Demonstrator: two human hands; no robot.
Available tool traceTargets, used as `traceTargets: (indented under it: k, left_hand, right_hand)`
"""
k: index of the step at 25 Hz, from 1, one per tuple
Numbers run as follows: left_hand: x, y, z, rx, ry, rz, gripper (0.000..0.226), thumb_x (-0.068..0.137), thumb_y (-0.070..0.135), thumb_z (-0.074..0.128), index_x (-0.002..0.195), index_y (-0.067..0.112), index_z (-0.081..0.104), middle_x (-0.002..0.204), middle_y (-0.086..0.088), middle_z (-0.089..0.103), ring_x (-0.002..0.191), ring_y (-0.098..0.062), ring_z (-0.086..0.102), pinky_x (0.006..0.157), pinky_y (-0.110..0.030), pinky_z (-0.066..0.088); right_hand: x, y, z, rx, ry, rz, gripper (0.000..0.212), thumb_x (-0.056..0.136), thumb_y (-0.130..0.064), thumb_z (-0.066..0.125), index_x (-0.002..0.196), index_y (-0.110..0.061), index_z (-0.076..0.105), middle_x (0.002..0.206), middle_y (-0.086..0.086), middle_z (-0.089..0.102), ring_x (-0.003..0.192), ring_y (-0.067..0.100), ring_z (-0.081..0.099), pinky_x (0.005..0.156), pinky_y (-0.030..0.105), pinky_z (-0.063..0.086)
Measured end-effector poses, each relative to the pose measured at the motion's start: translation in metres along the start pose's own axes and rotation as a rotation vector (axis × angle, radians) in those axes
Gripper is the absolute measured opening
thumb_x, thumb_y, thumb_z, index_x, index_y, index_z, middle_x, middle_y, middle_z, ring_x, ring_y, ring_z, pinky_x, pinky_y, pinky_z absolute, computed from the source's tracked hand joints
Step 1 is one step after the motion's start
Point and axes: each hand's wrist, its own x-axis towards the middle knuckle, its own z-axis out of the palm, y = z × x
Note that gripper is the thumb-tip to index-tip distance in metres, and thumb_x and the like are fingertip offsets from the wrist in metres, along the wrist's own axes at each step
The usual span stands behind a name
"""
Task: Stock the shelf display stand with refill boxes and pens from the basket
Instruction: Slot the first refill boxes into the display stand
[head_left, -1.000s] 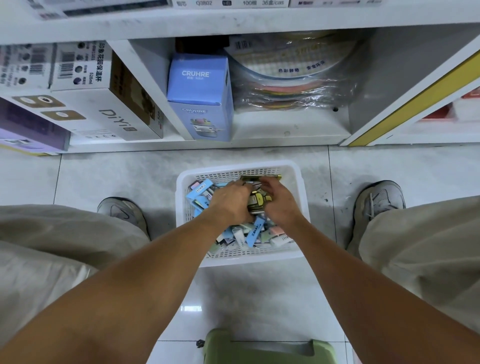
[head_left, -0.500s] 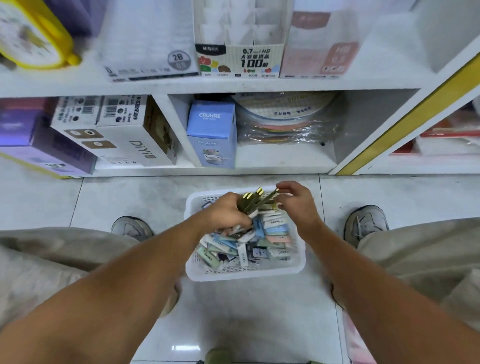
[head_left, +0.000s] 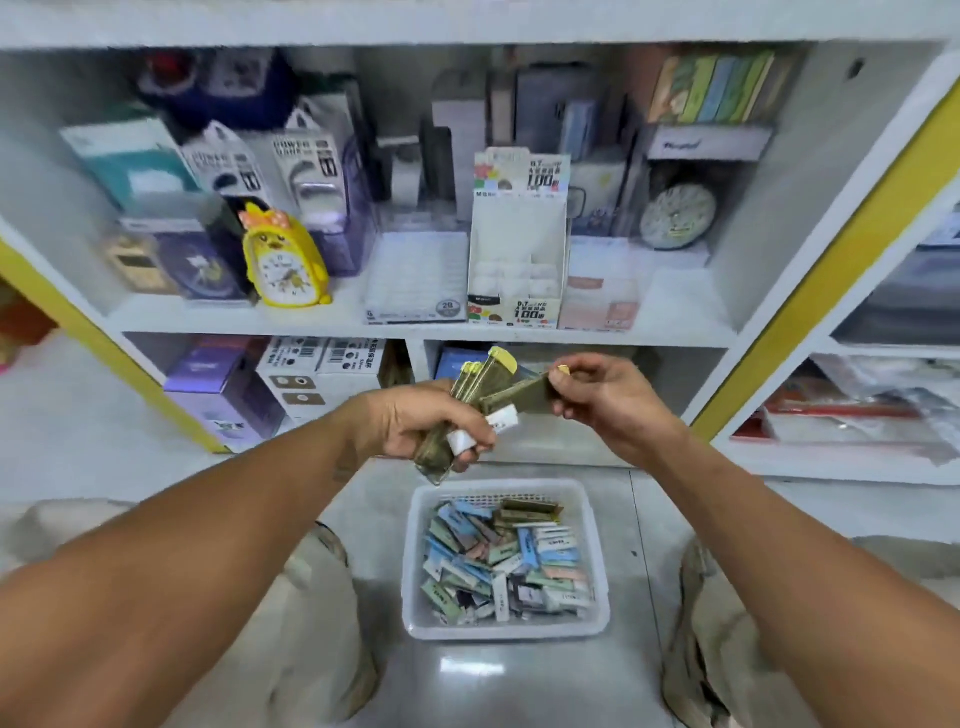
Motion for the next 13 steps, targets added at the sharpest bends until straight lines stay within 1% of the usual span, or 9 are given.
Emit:
traceTargets:
  k: [2,3,5,7,8,9,11,13]
  left_hand:
    - [-0.027,0.031,0.006,-0.043,0.038,0.036,0.012,0.077,-0.002,0.067,0.088,0.001,0.061,0.072,-0.015,0.06,0.053,-0.019,0.057,0.053,-0.027,0.051]
    - [-0.039,0.045,0.007,-0.054,0.082,0.06,0.008,0.077,-0.001,0.067,0.083,0.002,0.063,0.07,-0.014,0.06,0.053,-0.018,0.057,0.053,-0.027,0.051]
    - [-0.059,0.069,0.007,-0.054,0.202,0.122,0.008,0.078,-0.003,0.068,0.081,0.003,0.064,0.069,-0.015,0.059,0.053,-0.02,0.056,0.053,-0.027,0.05]
    - [-0.071,0.088,0.005,-0.078,0.331,0.161,0.004,0.079,-0.001,0.068,0.079,0.001,0.064,0.067,-0.013,0.06,0.051,-0.019,0.055,0.05,-0.026,0.049]
    - [-0.074,0.097,0.003,-0.091,0.386,0.169,0.004,0.081,0.0,0.066,0.078,0.001,0.064,0.065,-0.011,0.06,0.05,-0.018,0.055,0.049,-0.025,0.048]
    - [-0.073,0.105,0.002,-0.099,0.434,0.171,0.007,0.083,0.0,0.063,0.077,0.001,0.064,0.063,-0.01,0.06,0.049,-0.017,0.054,0.048,-0.023,0.046]
    - [-0.066,0.12,0.001,-0.087,0.523,0.171,0.01,0.085,0.0,0.06,0.075,0.002,0.061,0.062,-0.01,0.059,0.046,-0.017,0.053,0.048,-0.022,0.043]
    - [-0.052,0.131,0.001,-0.049,0.629,0.179,0.008,0.082,-0.002,0.063,0.075,0.0,0.06,0.061,-0.015,0.061,0.043,-0.02,0.053,0.046,-0.021,0.042]
  right_hand:
    - [-0.004,-0.043,0.004,-0.051,0.053,-0.129,0.006,0.087,-0.001,0.072,0.092,-0.004,0.071,0.065,0.006,0.064,0.051,0.016,0.056,0.048,0.02,0.047]
    - [-0.006,-0.064,0.004,-0.097,0.088,-0.2,0.009,0.086,-0.002,0.074,0.093,-0.006,0.072,0.064,0.005,0.063,0.049,0.015,0.055,0.047,0.02,0.045]
    - [-0.008,-0.105,0.002,-0.225,0.185,-0.326,0.013,0.084,-0.002,0.076,0.094,-0.009,0.072,0.058,0.004,0.06,0.045,0.016,0.054,0.045,0.021,0.043]
    - [-0.006,-0.137,-0.002,-0.366,0.273,-0.394,0.01,0.083,-0.003,0.073,0.092,-0.007,0.073,0.053,0.0,0.062,0.043,0.014,0.056,0.044,0.02,0.043]
    - [-0.003,-0.151,-0.004,-0.435,0.287,-0.4,0.007,0.084,-0.004,0.073,0.09,-0.006,0.073,0.052,0.0,0.065,0.043,0.013,0.059,0.045,0.019,0.045]
    - [-0.001,-0.162,-0.004,-0.496,0.286,-0.396,0.004,0.084,-0.006,0.075,0.087,-0.006,0.073,0.055,0.001,0.067,0.046,0.012,0.063,0.048,0.019,0.048]
    - [0.006,-0.177,-0.002,-0.555,0.266,-0.393,0.007,0.082,-0.01,0.08,0.083,-0.007,0.074,0.068,0.007,0.073,0.057,0.015,0.07,0.059,0.022,0.056]
    - [0.015,-0.183,0.001,-0.617,0.248,-0.398,0.013,0.079,-0.012,0.083,0.088,-0.007,0.075,0.079,0.011,0.075,0.071,0.019,0.073,0.072,0.028,0.058]
